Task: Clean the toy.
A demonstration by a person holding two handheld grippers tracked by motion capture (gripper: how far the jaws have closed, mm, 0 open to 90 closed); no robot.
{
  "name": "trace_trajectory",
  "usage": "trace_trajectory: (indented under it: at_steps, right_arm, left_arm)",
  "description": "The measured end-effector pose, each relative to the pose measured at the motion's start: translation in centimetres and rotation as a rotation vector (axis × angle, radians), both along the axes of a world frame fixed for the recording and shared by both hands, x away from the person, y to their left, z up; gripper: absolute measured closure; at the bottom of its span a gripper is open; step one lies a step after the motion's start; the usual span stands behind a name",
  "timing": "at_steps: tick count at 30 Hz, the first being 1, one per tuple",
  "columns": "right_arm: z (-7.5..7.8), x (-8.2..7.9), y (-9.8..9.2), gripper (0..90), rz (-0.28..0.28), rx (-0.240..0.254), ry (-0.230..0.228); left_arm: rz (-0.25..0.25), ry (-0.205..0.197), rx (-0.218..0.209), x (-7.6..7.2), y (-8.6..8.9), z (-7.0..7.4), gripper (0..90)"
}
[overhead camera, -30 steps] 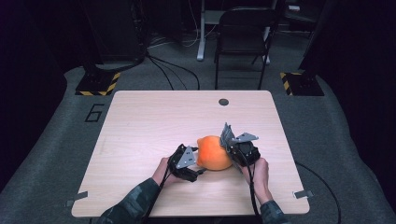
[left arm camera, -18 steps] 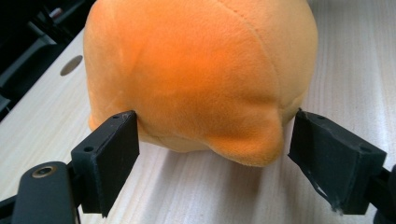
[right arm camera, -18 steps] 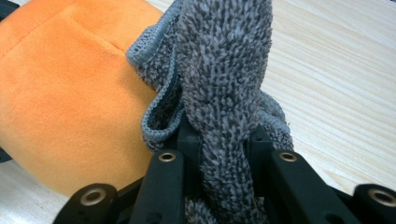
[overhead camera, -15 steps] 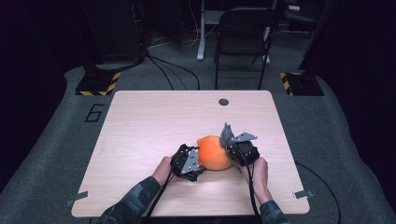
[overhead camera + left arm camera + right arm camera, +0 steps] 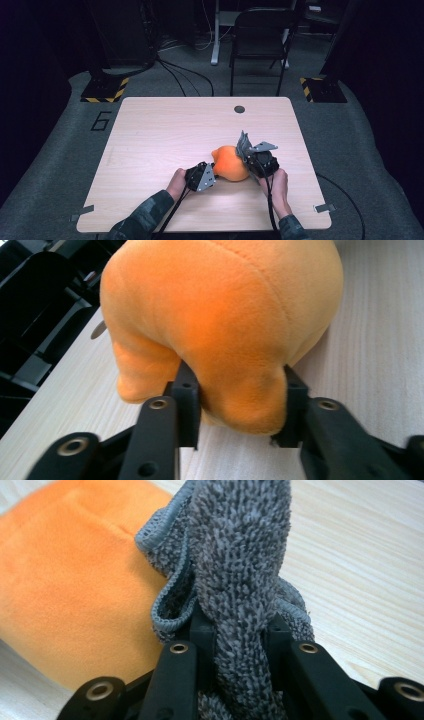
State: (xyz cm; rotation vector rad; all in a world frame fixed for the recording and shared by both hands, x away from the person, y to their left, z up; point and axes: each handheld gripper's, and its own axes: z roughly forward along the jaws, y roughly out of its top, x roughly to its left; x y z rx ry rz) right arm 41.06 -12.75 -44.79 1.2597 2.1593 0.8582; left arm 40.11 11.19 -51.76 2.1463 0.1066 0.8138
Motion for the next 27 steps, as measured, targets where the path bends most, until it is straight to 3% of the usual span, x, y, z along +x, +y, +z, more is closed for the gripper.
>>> trace_trajectory:
  at_steps: [2, 3, 4, 5, 9, 12, 18, 22, 25, 27]
  right_arm:
    - [0.3, -0.1, -0.5, 74.1, -0.016, 0.009, -0.005]
    - [1.1, -0.4, -2.1, 74.1, -0.064, 0.007, -0.016]
    - [1.1, -0.4, -2.1, 74.1, -0.064, 0.007, -0.016]
    - [1.3, -0.6, -3.9, 74.0, -0.104, 0.016, -0.014]
    - [0.7, -0.6, -6.5, 74.0, -0.177, 0.026, 0.02]
    - [-0.6, 0.0, -7.1, 73.7, -0.201, 0.016, 0.068]
    - [-1.1, 0.3, -6.8, 73.6, -0.193, 0.004, 0.085]
    - [-1.0, 0.3, -7.1, 73.5, -0.202, 0.011, 0.08]
    - [-0.9, 0.3, -7.4, 73.4, -0.215, 0.017, 0.077]
    - [-0.9, 0.4, -7.6, 73.4, -0.216, 0.017, 0.078]
  left_arm:
    - [-0.004, 0.004, -0.005, 0.0, 0.1, 0.1, 67.9]
    - [0.0, 0.007, -0.007, 0.1, 0.1, 0.1, 69.5]
    - [-0.001, 0.012, -0.009, 0.1, 0.2, 0.1, 69.5]
    - [0.003, 0.019, -0.011, 0.1, 0.3, 0.1, 69.9]
    - [0.003, 0.02, -0.011, 0.1, 0.3, 0.1, 70.7]
    - [0.001, 0.018, -0.013, 0.2, 0.3, 0.1, 72.5]
    - [0.007, 0.005, -0.031, 0.2, 0.5, -0.3, 77.5]
    - [0.007, -0.006, -0.071, 0.0, 0.5, 0.0, 78.8]
    - [0.019, 0.058, -0.149, 0.2, 0.5, 1.4, 79.3]
    - [0.018, 0.079, -0.185, 0.0, 0.5, 2.4, 79.3]
